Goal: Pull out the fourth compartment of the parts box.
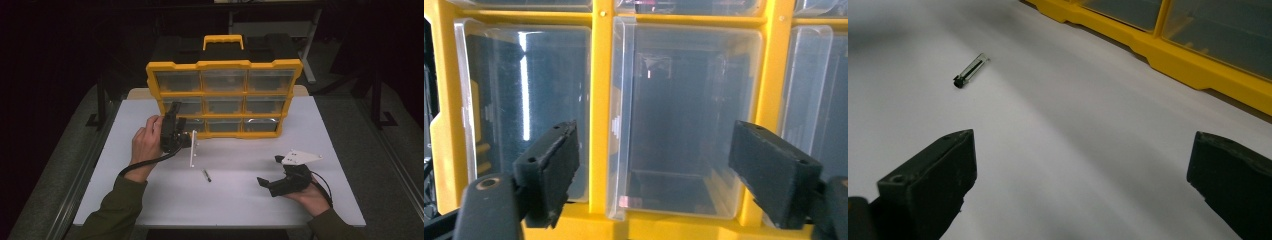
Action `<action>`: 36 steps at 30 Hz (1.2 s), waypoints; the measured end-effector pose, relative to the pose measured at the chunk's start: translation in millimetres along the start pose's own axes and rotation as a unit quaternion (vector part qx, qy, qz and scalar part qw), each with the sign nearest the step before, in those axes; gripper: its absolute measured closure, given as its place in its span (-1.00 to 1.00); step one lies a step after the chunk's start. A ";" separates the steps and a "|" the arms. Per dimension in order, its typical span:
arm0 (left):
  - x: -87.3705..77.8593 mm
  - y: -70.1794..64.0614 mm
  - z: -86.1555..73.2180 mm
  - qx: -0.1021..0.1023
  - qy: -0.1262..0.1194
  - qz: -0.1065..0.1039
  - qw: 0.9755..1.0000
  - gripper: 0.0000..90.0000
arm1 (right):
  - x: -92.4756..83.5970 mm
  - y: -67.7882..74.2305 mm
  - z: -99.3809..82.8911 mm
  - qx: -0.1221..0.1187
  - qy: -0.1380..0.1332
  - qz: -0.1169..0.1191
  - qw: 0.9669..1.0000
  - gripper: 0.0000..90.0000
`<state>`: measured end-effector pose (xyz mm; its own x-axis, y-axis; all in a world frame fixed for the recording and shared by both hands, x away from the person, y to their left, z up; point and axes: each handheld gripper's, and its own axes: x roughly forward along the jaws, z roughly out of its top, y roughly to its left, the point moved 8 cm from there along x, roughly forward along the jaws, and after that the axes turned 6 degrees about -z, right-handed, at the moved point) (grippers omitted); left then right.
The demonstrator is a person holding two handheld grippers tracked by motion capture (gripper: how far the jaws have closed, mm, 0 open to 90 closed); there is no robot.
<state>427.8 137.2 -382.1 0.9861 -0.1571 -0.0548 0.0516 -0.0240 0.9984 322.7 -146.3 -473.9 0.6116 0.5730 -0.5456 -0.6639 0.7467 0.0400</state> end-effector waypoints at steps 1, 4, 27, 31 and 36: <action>0.1 0.9 0.0 0.000 0.001 0.001 1.000 -0.48 | 0.0 0.0 0.0 0.000 0.000 0.000 1.000 -1.00; 0.8 3.2 0.5 -0.004 -0.003 0.003 1.000 -0.40 | 0.1 -0.1 0.0 0.000 0.000 0.000 1.000 -1.00; 6.6 10.4 -2.4 0.005 0.002 0.012 1.000 0.21 | 1.9 0.4 -0.3 0.001 0.002 0.001 1.000 -1.00; 8.8 11.7 -1.8 0.004 0.001 0.012 1.000 0.35 | 1.9 0.3 -0.3 0.001 0.002 0.001 1.000 -1.00; 10.7 12.3 -1.8 0.007 0.005 0.009 1.000 0.46 | 1.7 0.4 -0.2 0.003 0.003 0.000 1.000 -1.00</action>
<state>439.4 137.1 -370.4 0.9883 -0.1478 -0.0371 0.0322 -0.0357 0.9988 323.4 -145.2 -475.0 0.6087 0.5718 -0.5501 -0.6620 0.7482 0.0452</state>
